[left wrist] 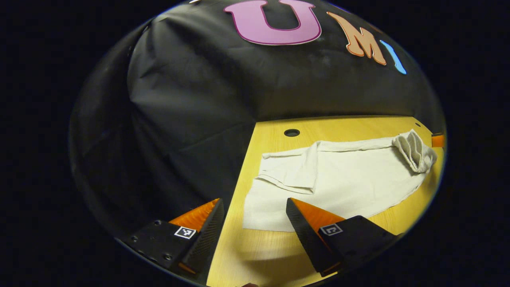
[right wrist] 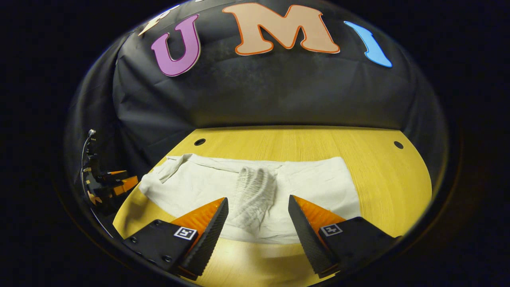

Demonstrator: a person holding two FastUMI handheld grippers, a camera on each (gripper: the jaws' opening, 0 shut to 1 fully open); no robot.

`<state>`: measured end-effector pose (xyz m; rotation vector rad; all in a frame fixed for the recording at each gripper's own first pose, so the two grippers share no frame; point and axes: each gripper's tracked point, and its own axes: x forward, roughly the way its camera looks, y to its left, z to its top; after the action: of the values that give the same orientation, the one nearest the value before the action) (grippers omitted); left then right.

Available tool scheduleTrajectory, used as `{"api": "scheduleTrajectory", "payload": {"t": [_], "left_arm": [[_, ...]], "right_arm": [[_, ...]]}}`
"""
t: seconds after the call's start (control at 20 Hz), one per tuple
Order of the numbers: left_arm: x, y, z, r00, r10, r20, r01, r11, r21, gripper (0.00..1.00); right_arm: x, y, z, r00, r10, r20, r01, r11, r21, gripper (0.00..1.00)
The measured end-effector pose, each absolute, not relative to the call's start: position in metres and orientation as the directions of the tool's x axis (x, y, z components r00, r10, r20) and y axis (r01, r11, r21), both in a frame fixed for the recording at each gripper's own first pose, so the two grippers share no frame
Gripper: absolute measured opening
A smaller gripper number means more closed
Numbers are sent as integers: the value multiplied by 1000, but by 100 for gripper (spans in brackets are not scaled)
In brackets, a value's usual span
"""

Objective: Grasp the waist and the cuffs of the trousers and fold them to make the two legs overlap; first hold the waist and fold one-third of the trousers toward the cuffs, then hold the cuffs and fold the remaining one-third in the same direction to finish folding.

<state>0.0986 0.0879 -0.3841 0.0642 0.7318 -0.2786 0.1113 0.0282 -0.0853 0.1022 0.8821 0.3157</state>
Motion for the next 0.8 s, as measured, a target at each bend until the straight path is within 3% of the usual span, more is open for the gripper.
{"api": "scheduleTrajectory", "payload": {"t": [0.25,0.3,0.35,0.45,0.65,0.75,0.8], "left_arm": [[95,87,-405,681,-245,-690,257,962,-88,96],[95,86,-408,674,-241,-698,251,964,-90,91],[94,84,-413,664,-240,-708,245,965,-96,96],[86,79,-418,629,-245,-737,234,965,-122,96],[90,76,-416,652,-263,-711,205,964,-168,94],[86,68,-416,639,-279,-717,217,959,-180,78],[86,63,-415,633,-289,-718,226,956,-186,64]], "right_arm": [[114,18,-79,616,268,-741,-214,962,170,97],[113,13,-79,618,259,-742,-212,964,160,96],[112,10,-77,619,256,-743,-212,965,156,96],[109,10,-76,616,269,-740,-217,961,168,96],[105,-2,-77,611,263,-747,-198,964,177,96],[104,-9,-77,612,259,-747,-187,965,182,96],[104,-13,-77,614,260,-746,-183,965,185,96]]}}
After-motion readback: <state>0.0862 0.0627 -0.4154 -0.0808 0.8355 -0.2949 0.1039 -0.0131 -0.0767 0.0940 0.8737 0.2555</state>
